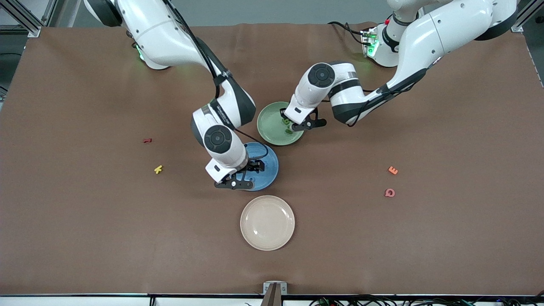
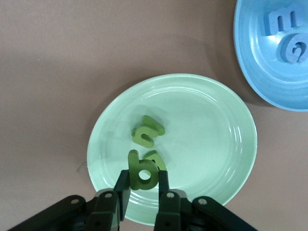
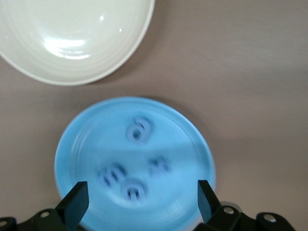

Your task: Sort letters by color into matching plates

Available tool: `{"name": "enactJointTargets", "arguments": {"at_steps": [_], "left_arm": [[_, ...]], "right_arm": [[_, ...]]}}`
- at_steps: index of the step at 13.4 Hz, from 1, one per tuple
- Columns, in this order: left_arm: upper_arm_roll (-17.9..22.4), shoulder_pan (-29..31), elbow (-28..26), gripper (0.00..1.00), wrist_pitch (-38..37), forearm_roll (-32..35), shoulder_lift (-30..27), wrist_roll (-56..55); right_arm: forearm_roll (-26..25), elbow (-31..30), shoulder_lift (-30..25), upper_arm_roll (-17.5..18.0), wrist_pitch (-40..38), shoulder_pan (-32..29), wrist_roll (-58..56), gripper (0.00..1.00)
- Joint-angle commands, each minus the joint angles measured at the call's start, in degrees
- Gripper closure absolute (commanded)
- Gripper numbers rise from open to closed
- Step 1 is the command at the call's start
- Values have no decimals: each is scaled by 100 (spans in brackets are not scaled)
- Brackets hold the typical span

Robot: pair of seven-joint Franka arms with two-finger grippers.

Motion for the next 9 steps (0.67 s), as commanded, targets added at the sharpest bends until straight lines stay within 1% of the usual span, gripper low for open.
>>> {"name": "enactJointTargets", "arguments": {"at_steps": [1,2,3,4,5,7,9], "left_arm": [[194,-298,28,77,124,144,-48,-413],[212,-360,46,68,124,153,-39,-466],[299,-456,46,55,124,153,-56,-501],[361,-544,81,32,133,153,-65,-667],[362,-562,177,0,124,162,-65,-842],[362,-537,361,0,72,162,-91,-827],[362,-353,520,0,27,162,-275,-792]], "right_arm": [[89,-269,-1100,61,-1201,-337,-108,0],[89,-313,-1452,61,-1632,-487,-109,0],[89,-383,-1813,61,-2046,-654,-187,0],[89,-506,-2216,61,-2424,-899,-466,0],[89,-646,-2560,61,-2671,-1145,-773,0],[80,-840,-3053,52,-3059,-1725,-1249,0],[10,-858,-3327,44,-3376,-2313,-1645,0]]}}
